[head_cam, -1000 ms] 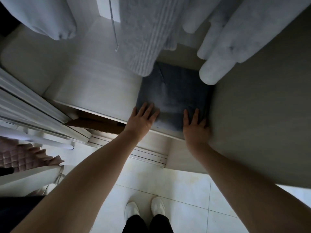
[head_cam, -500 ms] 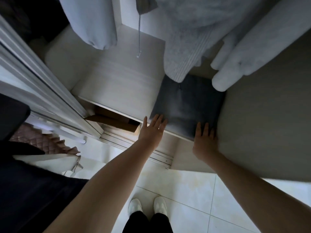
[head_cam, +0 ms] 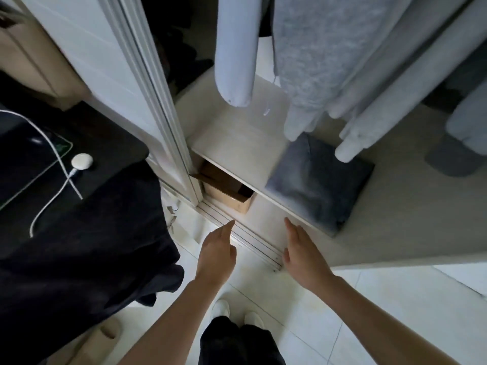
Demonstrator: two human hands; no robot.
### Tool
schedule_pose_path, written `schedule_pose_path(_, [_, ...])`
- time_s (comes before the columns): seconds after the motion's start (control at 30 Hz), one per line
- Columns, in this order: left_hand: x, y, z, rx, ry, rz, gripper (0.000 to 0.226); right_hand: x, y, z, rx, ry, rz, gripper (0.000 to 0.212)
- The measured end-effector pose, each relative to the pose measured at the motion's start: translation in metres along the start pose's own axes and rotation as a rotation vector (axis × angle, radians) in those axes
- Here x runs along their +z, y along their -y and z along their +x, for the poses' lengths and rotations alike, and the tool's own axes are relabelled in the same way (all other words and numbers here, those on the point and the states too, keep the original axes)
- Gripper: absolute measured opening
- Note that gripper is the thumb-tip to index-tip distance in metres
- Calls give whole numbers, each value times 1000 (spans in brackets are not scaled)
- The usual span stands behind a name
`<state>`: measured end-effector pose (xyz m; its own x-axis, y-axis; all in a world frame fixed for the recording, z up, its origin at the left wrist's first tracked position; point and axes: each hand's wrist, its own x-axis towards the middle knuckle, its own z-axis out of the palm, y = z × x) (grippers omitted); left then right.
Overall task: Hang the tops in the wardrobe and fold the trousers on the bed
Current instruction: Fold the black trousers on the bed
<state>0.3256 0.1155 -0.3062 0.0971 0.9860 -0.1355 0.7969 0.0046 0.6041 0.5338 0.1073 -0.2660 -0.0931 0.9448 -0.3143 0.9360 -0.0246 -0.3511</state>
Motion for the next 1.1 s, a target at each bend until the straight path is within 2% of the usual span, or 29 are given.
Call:
schedule_pose_path(0.07, [-17, -9, -30, -100, -85, -84, 56, -9, 18, -17, -32, 14, 101, 69])
schedule_pose_path(0.17, [-44, -21, -72, -148, -215, -152, 52, -8, 35, -36, -57, 24, 188, 65])
schedule_pose_path(0.33, [-93, -26, -143, -381, -464, -220, 47, -8, 87, -52, -291, 95, 248, 56])
schedule_pose_path(0.47, [-126, -16, -183, -488, -669, -213, 44, -19, 139, -57, -471, 130, 283, 52])
schedule_pose_path(0.67, [-193, 2, -217, -568, -964, -221, 39, -53, 231, -39, -712, 57, 289, 45])
schedule_pose_path(0.8, [-247, 32, -224, -585, -1088, -109, 33, -65, 295, -25, -844, -10, 238, 42])
schedule_pose_path(0.87, [-268, 54, -222, -650, -1073, -58, 31, -64, 321, -15, -896, -45, 203, 41])
schedule_pose_path(0.93, [-282, 78, -215, -765, -988, -89, 34, -61, 342, 0, -897, -78, 133, 39])
schedule_pose_path(1.03, [-287, 120, -205, -946, -697, -207, 49, -57, 363, 30, -792, -92, -122, 39])
schedule_pose_path(1.1, [-291, 150, -198, -1047, -493, -216, 55, -55, 371, 57, -606, 3, -296, 48])
